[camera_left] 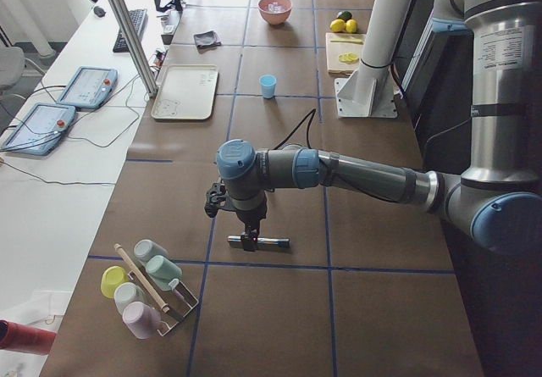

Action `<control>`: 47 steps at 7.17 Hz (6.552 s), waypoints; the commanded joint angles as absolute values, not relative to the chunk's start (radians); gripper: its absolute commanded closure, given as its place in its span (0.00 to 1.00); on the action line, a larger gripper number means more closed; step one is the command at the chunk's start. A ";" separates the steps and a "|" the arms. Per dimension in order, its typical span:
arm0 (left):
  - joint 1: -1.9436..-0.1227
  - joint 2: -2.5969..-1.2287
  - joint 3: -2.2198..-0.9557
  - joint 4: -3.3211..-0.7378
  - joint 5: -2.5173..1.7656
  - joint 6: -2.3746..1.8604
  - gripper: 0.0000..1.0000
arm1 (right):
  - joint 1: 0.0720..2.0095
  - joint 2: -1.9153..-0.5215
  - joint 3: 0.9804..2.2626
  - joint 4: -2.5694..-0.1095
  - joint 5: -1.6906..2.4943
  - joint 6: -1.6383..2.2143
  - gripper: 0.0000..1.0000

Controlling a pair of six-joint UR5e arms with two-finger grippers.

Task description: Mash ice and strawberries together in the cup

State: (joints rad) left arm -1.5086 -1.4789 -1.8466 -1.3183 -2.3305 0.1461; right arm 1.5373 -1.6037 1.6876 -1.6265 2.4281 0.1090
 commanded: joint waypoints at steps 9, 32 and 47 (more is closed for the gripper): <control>-1.508 -1.476 -1.850 -1.321 -2.342 0.149 0.00 | 1.109 -1.825 1.825 -1.155 2.255 0.989 0.10; -1.508 -1.477 -1.881 -1.354 -2.372 0.146 0.00 | 0.629 -1.106 1.904 -1.233 1.968 1.823 1.00; -1.508 -1.476 -1.876 -1.358 -2.373 0.140 0.00 | 0.723 -1.152 1.944 -1.428 2.015 1.634 0.27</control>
